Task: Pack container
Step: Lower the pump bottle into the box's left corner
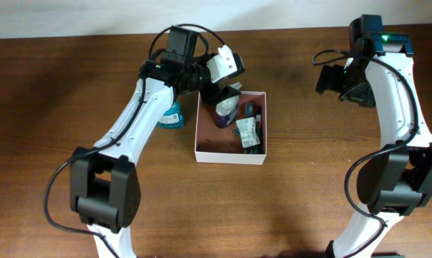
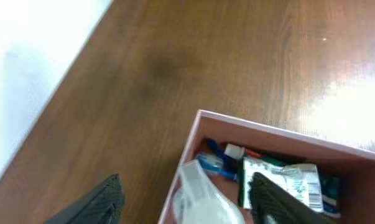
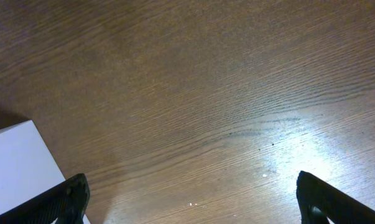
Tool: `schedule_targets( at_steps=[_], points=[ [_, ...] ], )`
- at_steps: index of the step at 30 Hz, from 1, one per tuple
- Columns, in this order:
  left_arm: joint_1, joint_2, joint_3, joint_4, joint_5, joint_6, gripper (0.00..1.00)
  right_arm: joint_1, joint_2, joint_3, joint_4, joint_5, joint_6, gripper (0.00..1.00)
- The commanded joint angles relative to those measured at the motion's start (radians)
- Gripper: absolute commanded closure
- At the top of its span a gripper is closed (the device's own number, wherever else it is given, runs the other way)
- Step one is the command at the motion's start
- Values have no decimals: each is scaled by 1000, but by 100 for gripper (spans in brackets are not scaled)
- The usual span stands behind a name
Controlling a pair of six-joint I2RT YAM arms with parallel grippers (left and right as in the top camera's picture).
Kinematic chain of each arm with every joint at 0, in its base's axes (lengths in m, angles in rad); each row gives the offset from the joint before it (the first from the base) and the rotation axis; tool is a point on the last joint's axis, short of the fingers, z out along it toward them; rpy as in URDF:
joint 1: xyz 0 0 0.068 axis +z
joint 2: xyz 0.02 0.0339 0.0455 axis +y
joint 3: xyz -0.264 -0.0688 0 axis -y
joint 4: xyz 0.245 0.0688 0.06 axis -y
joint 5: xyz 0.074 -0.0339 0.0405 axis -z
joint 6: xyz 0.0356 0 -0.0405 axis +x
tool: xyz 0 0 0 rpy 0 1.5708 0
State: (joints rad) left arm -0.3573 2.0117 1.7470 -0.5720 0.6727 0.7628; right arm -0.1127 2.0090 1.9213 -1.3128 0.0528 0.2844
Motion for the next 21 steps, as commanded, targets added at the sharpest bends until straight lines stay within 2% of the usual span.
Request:
schedule_targets(
  at_steps=[1, 2, 4, 13, 21],
  points=[
    [0, -94, 26, -6, -127, -97, 67, 0, -14, 10, 1, 8, 1, 2],
    [0, -101, 26, -21, -155, -116, 81, 0, -14, 10, 1, 8, 1, 2],
    [0, -110, 26, -76, -173, -161, 98, 0, -14, 10, 1, 8, 1, 2],
    [-31, -110, 25, -403, -229, -454, 99, 0, -14, 10, 1, 8, 1, 2],
    [-103, -110, 17, -491, -229, -570, 100, 0, -14, 10, 1, 8, 1, 2]
  ],
)
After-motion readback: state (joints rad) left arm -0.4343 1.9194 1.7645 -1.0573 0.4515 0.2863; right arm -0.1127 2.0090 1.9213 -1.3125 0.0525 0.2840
